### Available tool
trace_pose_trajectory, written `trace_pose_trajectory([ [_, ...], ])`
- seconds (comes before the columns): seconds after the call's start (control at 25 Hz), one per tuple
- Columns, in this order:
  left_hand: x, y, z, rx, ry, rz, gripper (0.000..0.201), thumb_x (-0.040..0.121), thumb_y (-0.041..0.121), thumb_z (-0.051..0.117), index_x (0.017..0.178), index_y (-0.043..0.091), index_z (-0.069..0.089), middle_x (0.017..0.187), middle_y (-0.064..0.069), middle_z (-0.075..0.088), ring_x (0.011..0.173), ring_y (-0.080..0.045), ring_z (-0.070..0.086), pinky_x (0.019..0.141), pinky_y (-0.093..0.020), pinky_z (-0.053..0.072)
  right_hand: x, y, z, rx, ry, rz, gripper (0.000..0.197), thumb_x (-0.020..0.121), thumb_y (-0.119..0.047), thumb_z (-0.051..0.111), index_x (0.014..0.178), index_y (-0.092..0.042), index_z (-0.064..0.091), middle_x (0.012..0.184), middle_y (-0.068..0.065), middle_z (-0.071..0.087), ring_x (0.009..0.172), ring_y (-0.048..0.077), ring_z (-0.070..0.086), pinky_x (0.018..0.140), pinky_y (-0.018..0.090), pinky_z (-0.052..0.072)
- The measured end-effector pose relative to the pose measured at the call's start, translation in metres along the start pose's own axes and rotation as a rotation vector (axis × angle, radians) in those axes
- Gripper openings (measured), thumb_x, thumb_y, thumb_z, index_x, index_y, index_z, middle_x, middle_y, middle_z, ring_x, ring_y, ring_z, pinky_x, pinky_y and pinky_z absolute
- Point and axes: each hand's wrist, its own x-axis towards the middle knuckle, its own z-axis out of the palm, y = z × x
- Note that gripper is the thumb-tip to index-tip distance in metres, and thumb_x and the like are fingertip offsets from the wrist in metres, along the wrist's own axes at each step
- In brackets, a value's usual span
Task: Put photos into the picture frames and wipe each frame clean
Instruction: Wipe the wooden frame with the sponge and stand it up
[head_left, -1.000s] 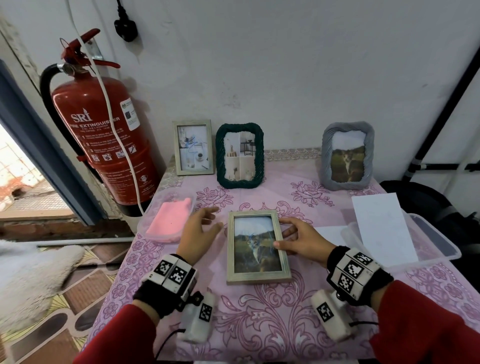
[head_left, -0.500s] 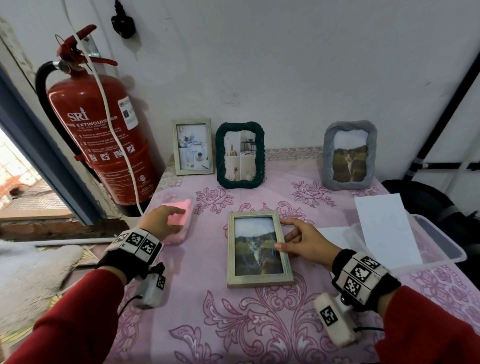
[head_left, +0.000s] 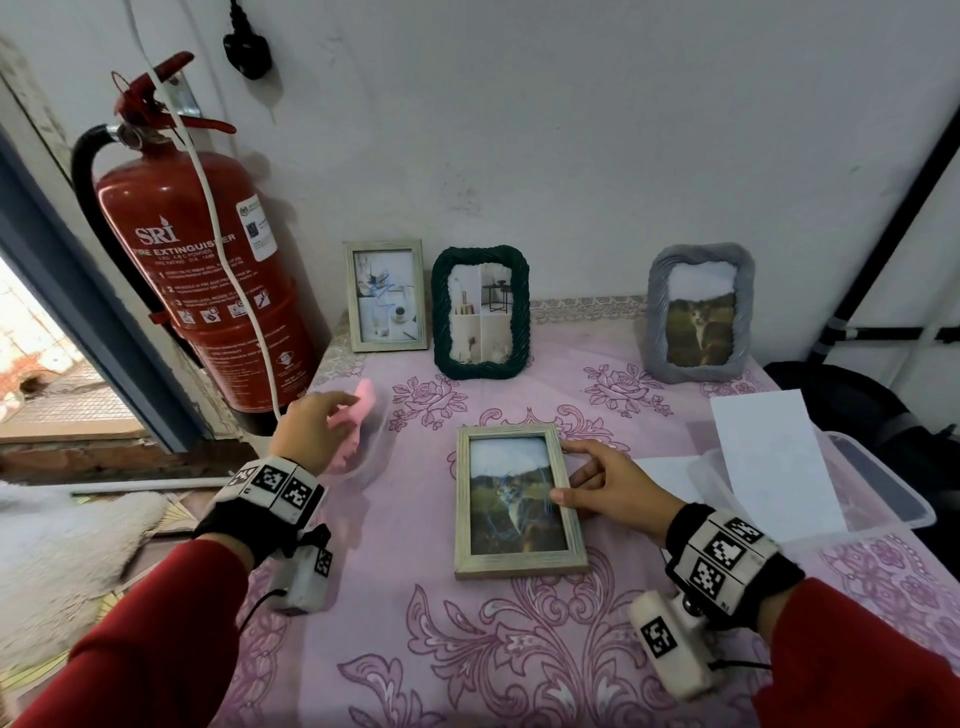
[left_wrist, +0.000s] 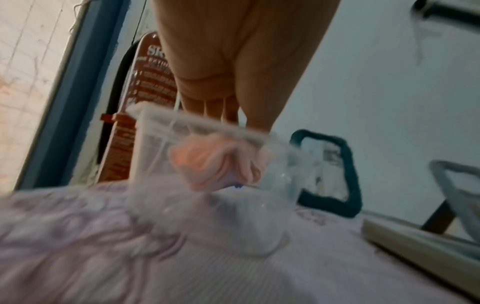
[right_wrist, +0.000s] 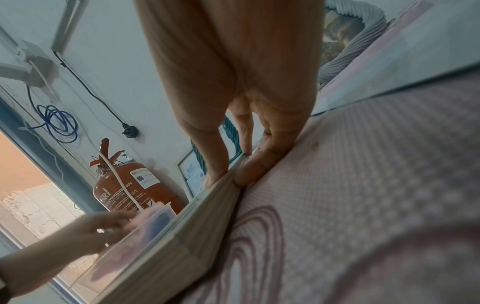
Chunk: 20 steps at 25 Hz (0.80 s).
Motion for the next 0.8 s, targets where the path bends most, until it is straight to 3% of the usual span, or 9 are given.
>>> trace_pose_trajectory([
  [0.12,-0.004,0.027,-0.011,-0.098,0.237,0.137,0.033,0.088,0.014,0.059,0.121,0.012,0.060,0.115,-0.012,0.062,0.095,-0.026,0.059,0.085,-0.034,0.044,0.000,0.000,0.000,0.011,-0.002,0.005,0.067,0.075,-0.010,0.076,0.134,-0.015,0.045,0.076,0.000,0.054,0.066,0.008,0.056,0.071,0.023,0.049],
  [0.2,-0.008,0.054,-0.014,-0.166,0.246,0.226,0.035,0.089,0.018,0.059,0.124,0.014,0.057,0.115,-0.006,0.060,0.091,-0.015,0.056,0.086,-0.028,0.046,0.000,-0.001,0.000,0.017,0.001,0.014,0.067,0.075,-0.010,0.076,0.134,-0.015,0.045,0.076,0.000,0.053,0.065,0.007,0.055,0.068,0.020,0.049],
  [0.36,-0.025,0.102,0.008,-0.154,0.002,0.345,0.037,0.089,0.021,0.058,0.125,0.016,0.056,0.113,-0.002,0.060,0.087,-0.005,0.049,0.071,-0.008,0.038,-0.002,-0.004,0.002,0.053,-0.001,0.041,0.065,0.075,-0.008,0.075,0.133,-0.015,0.045,0.076,0.002,0.051,0.063,0.007,0.055,0.060,0.018,0.054],
  [0.48,-0.042,0.123,0.035,-0.104,-0.212,0.386,0.038,0.091,0.026,0.055,0.128,0.018,0.053,0.116,-0.003,0.057,0.091,-0.007,0.051,0.086,-0.014,0.041,-0.004,-0.006,0.003,0.073,-0.006,0.056,0.065,0.076,-0.005,0.074,0.134,-0.013,0.044,0.076,0.003,0.049,0.063,0.008,0.054,0.056,0.017,0.054],
  [0.6,-0.053,0.130,0.055,-0.045,-0.433,0.383,0.040,0.096,0.034,0.044,0.130,0.015,0.053,0.117,-0.009,0.052,0.103,-0.019,0.053,0.095,-0.028,0.042,-0.004,-0.007,0.004,0.067,-0.006,0.045,0.064,0.079,-0.003,0.071,0.136,-0.013,0.043,0.075,0.002,0.047,0.062,0.007,0.053,0.055,0.015,0.053],
  [0.72,-0.055,0.126,0.061,-0.101,-0.477,0.336,0.036,0.098,0.018,0.042,0.131,0.009,0.052,0.121,-0.013,0.052,0.114,-0.024,0.050,0.094,-0.023,0.034,-0.005,-0.008,0.004,0.059,-0.008,0.046,0.060,0.084,-0.001,0.064,0.138,-0.012,0.041,0.074,0.003,0.046,0.062,0.007,0.052,0.054,0.013,0.051],
  [0.8,-0.055,0.119,0.058,-0.199,-0.461,0.302,0.037,0.094,0.007,0.045,0.130,0.008,0.052,0.126,-0.012,0.054,0.113,-0.023,0.053,0.092,-0.020,0.035,-0.007,-0.010,0.004,0.052,-0.013,0.063,0.055,0.088,0.002,0.058,0.139,-0.011,0.040,0.074,0.004,0.047,0.064,0.009,0.052,0.060,0.016,0.053],
])
